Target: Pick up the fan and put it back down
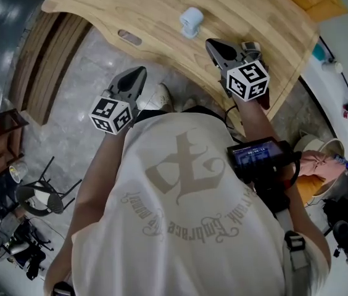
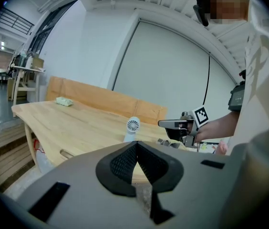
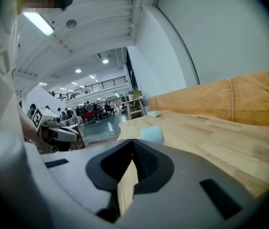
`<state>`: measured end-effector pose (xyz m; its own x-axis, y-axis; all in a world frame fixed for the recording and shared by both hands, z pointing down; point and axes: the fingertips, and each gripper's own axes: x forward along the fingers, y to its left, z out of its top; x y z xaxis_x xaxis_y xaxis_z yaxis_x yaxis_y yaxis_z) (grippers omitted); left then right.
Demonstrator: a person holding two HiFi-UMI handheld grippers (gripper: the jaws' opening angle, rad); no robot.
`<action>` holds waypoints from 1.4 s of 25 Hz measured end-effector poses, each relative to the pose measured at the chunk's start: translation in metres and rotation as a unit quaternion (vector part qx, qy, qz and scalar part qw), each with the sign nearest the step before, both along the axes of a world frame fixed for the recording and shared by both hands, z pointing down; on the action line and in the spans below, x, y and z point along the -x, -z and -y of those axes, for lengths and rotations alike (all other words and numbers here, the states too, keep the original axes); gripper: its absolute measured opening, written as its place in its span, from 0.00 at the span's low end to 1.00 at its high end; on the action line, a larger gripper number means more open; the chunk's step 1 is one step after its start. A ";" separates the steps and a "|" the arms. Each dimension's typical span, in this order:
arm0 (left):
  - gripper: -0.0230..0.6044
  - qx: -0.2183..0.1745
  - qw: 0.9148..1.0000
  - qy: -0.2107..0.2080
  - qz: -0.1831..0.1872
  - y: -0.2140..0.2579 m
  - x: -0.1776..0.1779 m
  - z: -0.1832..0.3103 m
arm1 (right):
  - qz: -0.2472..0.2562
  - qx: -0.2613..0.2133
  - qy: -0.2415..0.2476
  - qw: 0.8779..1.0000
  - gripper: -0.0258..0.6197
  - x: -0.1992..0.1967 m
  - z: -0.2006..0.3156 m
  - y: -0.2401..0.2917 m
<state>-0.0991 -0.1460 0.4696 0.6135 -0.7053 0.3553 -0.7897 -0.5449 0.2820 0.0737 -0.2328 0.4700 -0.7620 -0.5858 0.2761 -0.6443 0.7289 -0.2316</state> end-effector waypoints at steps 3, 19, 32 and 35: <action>0.05 -0.004 1.000 -0.013 0.002 0.000 -0.014 -0.005 | 0.018 -0.011 0.013 1.000 0.06 -0.007 -0.019 0.012; 0.05 -0.015 0.999 -0.046 -0.002 -0.001 -0.065 -0.029 | 0.046 -0.005 0.012 0.999 0.06 -0.042 -0.086 0.017; 0.05 -0.016 0.999 -0.045 0.002 0.001 -0.075 -0.040 | 0.049 -0.010 0.017 0.999 0.06 -0.047 -0.097 0.018; 0.05 -0.015 0.999 -0.044 0.002 -0.001 -0.077 -0.042 | 0.048 -0.009 0.017 0.999 0.06 -0.050 -0.097 0.016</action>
